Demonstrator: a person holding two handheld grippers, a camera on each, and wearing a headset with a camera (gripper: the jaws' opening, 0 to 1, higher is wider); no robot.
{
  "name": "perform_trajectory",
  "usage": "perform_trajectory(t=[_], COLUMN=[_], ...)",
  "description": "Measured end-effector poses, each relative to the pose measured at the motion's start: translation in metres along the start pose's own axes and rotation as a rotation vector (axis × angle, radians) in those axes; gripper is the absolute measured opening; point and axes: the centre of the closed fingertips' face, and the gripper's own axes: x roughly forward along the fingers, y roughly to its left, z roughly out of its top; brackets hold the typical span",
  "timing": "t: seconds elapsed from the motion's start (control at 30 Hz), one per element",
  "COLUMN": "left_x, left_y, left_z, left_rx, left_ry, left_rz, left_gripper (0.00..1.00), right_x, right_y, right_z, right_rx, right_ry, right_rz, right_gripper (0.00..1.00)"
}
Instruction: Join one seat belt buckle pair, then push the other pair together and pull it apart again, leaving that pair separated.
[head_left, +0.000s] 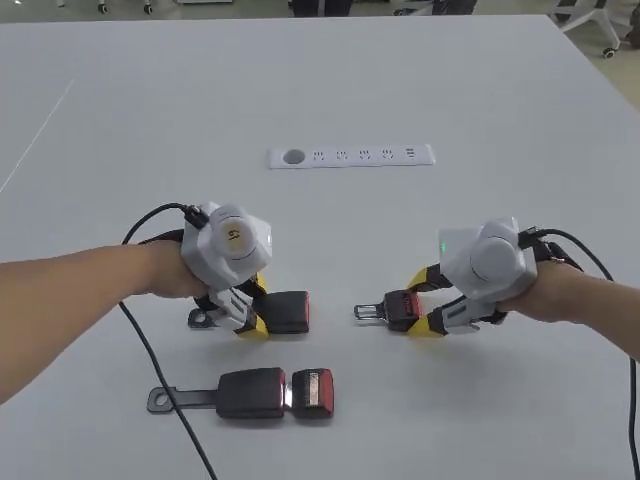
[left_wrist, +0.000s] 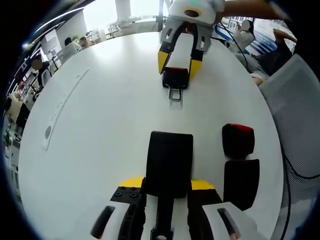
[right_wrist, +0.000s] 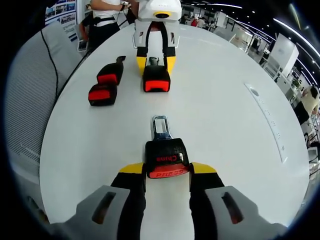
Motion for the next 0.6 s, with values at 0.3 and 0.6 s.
perform_trajectory(t=[0.3,0.6], left_x=[-0.0006,-0.0039], left_y=[-0.0018,-0.0068], left_z=[0.0015,0.006], left_rx=[-0.008,-0.013], left_ry=[0.002,0.006], left_rz=[0.001,0.004], left_gripper=[0.32,0.32], right_x=[0.0007,0.0021], right_y=[-0.0002,0.0006], right_z=[0.0019,0.0059], right_rx=[-0.001,-0.003], right_ry=[-0.001,-0.003], right_rz=[-0.006,-0.009], right_gripper=[0.31,0.31])
